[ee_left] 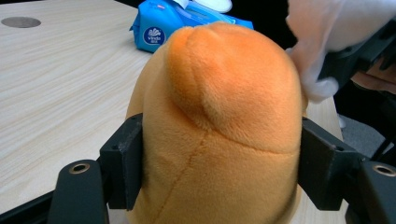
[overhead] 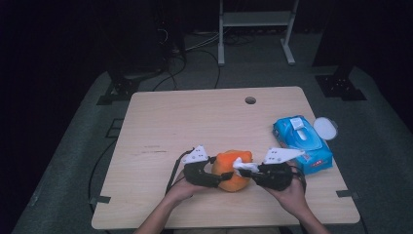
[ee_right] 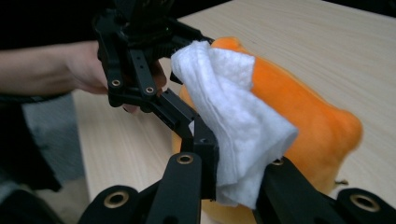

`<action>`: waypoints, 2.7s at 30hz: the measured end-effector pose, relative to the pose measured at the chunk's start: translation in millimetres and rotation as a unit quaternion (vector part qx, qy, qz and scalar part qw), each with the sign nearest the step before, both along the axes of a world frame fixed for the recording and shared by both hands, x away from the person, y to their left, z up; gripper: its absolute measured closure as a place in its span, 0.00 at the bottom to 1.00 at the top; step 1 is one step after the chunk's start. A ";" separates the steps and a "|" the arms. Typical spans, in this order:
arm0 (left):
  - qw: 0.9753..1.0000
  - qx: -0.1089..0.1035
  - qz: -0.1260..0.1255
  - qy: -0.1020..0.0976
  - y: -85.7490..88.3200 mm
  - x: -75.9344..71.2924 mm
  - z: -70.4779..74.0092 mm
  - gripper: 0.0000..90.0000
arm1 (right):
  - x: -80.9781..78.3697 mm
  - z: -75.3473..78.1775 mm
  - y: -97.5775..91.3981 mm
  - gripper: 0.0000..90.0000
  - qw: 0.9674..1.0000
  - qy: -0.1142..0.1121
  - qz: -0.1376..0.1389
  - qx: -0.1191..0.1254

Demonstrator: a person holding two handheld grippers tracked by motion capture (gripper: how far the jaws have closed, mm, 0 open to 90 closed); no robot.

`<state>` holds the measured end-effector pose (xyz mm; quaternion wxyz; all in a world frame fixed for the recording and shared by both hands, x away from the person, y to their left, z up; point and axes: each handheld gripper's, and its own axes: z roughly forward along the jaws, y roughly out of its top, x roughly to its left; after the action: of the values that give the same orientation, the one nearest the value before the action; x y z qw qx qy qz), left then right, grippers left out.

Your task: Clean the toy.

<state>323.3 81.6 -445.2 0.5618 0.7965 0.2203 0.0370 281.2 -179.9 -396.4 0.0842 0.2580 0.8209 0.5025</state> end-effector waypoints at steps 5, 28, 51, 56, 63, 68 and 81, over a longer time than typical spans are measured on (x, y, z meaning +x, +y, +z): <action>1.000 0.005 -0.002 -0.004 1.3 -2.4 0.9 0.32 | 9.7 -0.5 -12.1 0.92 0.999 -0.003 -0.031 -0.003; 0.998 0.044 -0.010 -0.036 -9.0 -14.9 4.8 0.31 | -3.1 2.4 4.6 0.92 1.000 -0.013 -0.006 0.007; 0.997 0.028 -0.059 -0.044 -9.0 -24.7 1.5 0.32 | 2.8 5.5 -12.0 0.92 0.999 -0.021 -0.032 0.012; 0.998 0.018 -0.052 -0.038 -8.3 -18.7 5.1 0.17 | 0.0 1.7 -14.7 0.92 1.000 -0.010 -0.019 0.009; 0.996 0.037 -0.045 -0.065 -19.5 -30.5 2.0 0.32 | -8.7 10.9 -0.4 0.92 0.999 -0.010 0.016 0.034; 0.996 0.036 -0.052 -0.066 -17.0 -30.8 1.1 0.32 | -5.4 11.0 -2.2 0.92 1.000 -0.020 0.006 0.015; 0.990 0.057 -0.072 -0.107 -25.6 -41.7 -1.3 0.31 | -10.3 11.4 2.4 0.92 1.000 -0.013 0.016 0.017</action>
<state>281.7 55.9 -446.5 0.5367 0.8328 0.0983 0.0937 270.9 -177.6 -385.0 0.0824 0.2401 0.8151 0.5207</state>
